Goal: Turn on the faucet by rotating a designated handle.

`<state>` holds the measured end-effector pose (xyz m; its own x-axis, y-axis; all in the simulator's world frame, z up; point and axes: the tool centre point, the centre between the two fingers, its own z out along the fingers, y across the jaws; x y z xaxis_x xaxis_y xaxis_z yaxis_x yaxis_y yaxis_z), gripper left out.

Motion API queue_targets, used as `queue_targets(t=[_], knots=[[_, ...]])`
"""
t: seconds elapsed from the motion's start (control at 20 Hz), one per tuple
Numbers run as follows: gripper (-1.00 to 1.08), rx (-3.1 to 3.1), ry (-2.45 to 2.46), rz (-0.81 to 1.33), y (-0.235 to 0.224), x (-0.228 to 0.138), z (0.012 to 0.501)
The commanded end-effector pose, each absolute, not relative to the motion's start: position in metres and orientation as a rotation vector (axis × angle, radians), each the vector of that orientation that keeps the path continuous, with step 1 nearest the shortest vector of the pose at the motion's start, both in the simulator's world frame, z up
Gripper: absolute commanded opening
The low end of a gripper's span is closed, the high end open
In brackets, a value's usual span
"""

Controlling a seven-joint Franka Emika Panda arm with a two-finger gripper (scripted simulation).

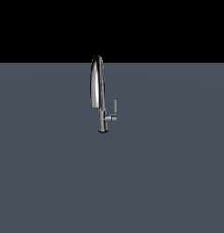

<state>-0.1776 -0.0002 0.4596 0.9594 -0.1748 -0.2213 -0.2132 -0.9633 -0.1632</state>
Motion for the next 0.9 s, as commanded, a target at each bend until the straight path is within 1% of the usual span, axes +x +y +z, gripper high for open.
queue_targets(t=[0.0, 0.85], knots=[[-1.0, -2.879, 0.341, 0.353, 0.0, -0.163, 0.454], [-1.0, -2.515, 0.649, 0.654, -0.008, -0.068, 0.397]])
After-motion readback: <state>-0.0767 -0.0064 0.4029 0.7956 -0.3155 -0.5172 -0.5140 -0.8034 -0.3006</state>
